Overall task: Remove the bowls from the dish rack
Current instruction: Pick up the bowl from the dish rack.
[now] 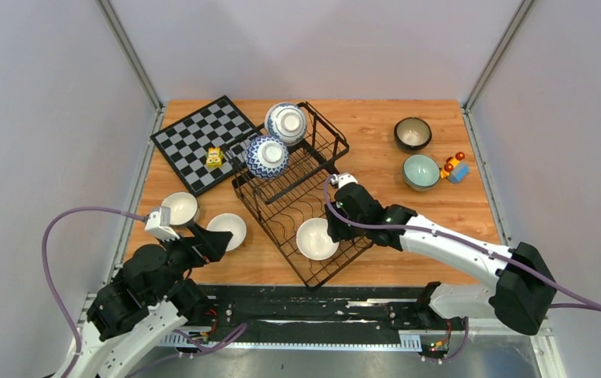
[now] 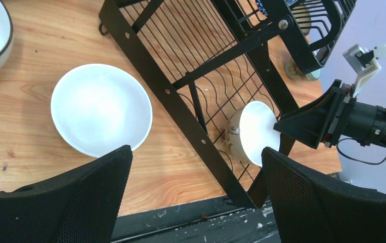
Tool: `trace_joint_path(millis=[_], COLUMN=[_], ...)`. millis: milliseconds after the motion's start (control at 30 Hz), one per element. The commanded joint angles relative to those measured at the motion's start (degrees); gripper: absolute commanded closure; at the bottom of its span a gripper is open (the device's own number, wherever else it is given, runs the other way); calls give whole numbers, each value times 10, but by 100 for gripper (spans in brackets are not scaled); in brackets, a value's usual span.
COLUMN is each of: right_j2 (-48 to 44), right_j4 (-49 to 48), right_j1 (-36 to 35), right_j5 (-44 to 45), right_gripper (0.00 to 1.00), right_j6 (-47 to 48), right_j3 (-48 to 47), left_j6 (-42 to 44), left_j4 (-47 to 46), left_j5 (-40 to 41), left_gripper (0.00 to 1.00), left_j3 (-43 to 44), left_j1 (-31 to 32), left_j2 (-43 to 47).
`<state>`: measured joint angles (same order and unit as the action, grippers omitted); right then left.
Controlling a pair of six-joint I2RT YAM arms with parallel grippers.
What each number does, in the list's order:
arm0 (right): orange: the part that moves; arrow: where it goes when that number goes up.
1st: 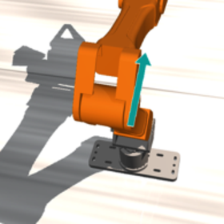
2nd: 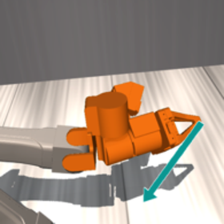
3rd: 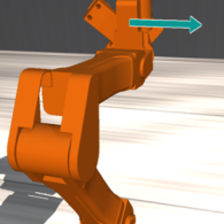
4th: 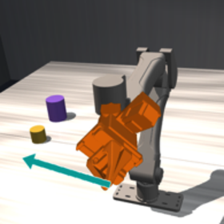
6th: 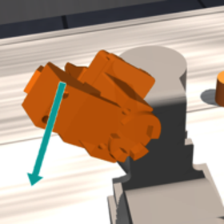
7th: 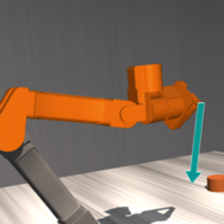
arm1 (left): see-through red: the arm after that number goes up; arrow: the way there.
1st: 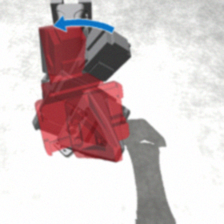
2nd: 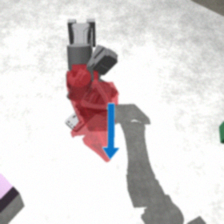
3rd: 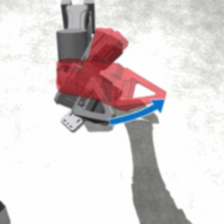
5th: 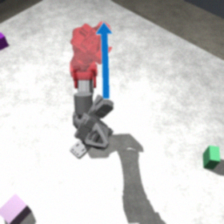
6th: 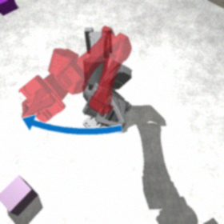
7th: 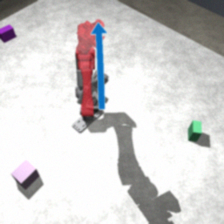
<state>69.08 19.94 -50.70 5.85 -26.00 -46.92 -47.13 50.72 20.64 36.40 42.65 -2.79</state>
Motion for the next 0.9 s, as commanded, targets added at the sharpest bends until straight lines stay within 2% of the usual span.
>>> trace_joint_path(millis=[0,400,600,867], right_j2=[24,66,66,11], right_j4=[10,5,3,67], right_j1=[12,13,13,2], right_j5=[-14,-49,-59,-70], right_gripper=[53,79,99,100], right_j6=[-7,-6,-17,-38], right_j3=[13,16,16,-30], left_j6=[-25,-23,-23,5], left_j4=[-24,-91,-104,-121], left_j5=[-22,-103,-104,-119], left_gripper=[0,0,0,0], left_j3=[-8,-43,-47,-28], left_j1=[4,4,4,4], left_j2=[-25,-127,-135,-159])
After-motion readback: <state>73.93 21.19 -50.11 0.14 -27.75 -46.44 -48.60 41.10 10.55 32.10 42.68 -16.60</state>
